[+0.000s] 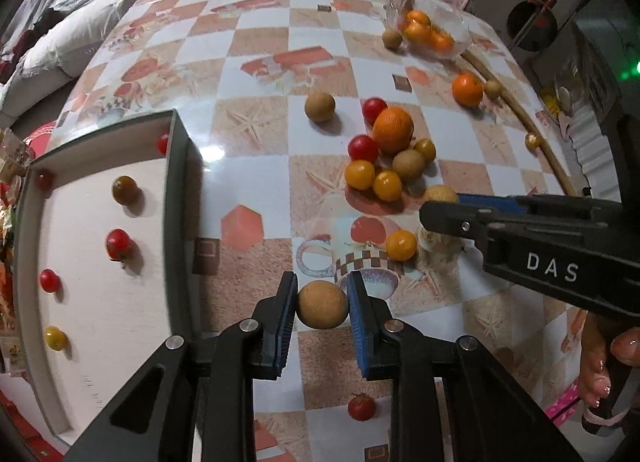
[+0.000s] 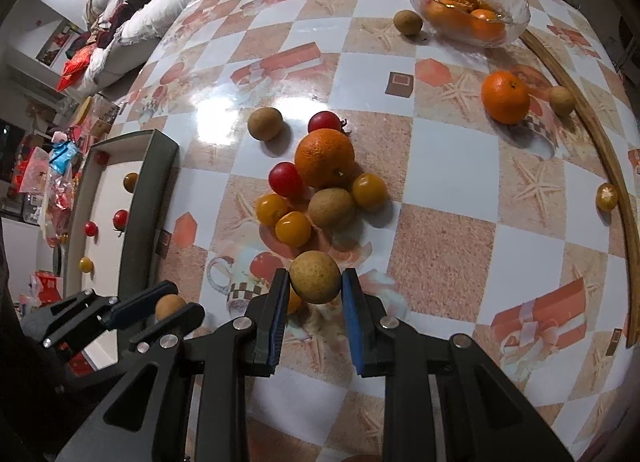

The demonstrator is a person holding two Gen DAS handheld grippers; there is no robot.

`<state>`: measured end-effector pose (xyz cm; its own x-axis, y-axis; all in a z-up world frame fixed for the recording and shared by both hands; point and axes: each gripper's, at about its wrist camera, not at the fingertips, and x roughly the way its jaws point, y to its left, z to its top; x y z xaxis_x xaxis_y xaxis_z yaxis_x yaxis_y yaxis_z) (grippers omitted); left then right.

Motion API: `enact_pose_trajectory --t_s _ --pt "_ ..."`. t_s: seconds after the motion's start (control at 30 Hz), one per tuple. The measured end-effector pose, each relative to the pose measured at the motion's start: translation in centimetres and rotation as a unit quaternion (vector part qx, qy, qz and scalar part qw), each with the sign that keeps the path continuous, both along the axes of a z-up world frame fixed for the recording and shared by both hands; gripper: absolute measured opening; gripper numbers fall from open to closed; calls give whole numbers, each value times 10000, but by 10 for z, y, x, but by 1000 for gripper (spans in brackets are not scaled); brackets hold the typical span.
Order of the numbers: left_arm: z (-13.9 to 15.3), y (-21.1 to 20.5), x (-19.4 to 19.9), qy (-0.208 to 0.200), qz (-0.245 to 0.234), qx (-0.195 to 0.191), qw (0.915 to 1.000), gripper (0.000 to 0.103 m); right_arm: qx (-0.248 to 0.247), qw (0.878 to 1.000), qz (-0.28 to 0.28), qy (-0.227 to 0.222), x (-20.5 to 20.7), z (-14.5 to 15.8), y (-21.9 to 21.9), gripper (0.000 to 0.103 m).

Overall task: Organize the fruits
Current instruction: 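Carry both brown fruits over the white tray and open both tools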

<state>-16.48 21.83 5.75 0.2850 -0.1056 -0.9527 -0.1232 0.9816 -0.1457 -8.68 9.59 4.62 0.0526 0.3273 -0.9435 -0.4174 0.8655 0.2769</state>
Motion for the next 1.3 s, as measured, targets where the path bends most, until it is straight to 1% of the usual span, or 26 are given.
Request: enact_pose_trajectory --t_s 0.33,0.57,1.0,1.3 --pt "16 25 -12 -135 238 2 9996 27 19 9999 112 -89 -3 14 12 29" --pt "21 47 -23 -193 458 12 9988 27 13 9995 283 -123 -7 18 35 29" --pt "25 95 -42 -262 920 66 9954 27 62 9968 767 -198 -17 26 95 29" --pt "14 132 -56 -171 1328 181 9908 27 124 9937 1100 -176 -22 25 141 29"
